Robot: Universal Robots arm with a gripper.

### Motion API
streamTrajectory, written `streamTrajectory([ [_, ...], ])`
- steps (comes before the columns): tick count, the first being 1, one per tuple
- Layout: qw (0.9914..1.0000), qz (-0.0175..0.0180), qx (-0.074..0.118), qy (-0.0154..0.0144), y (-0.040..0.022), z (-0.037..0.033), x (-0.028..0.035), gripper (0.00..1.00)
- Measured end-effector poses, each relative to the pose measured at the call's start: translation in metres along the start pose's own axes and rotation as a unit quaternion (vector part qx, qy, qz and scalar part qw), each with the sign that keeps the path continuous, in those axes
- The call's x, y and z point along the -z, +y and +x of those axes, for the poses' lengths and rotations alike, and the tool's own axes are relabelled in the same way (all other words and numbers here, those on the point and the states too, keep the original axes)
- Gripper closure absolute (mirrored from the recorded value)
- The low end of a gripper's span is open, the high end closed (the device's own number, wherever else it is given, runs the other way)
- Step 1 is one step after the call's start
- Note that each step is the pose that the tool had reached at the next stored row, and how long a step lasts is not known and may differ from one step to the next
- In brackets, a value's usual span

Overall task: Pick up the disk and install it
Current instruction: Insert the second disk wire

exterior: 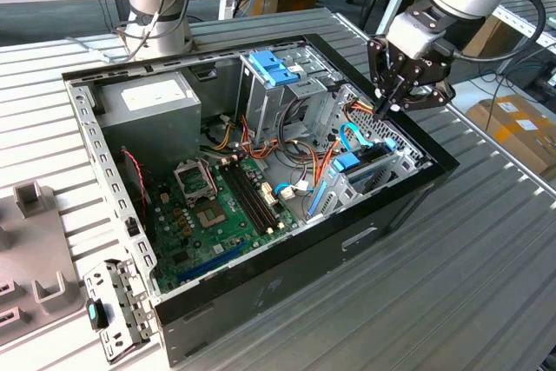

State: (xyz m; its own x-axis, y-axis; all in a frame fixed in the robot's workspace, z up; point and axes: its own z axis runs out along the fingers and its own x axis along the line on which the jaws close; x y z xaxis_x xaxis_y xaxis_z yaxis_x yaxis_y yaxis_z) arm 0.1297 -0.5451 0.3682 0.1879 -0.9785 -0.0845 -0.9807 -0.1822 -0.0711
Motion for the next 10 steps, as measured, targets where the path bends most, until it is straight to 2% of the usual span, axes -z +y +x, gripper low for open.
streamTrajectory([
  [3, 0.99997, 0.0007, -0.007, 0.0004, 0.0003, 0.0001, -0.0007, 0.84],
  [6, 0.99972, 0.0020, -0.024, 0.0016, 0.0009, 0.0002, -0.0011, 0.84],
  [10, 0.99968, 0.0023, -0.025, 0.0011, 0.0070, 0.0003, -0.0007, 0.84],
])
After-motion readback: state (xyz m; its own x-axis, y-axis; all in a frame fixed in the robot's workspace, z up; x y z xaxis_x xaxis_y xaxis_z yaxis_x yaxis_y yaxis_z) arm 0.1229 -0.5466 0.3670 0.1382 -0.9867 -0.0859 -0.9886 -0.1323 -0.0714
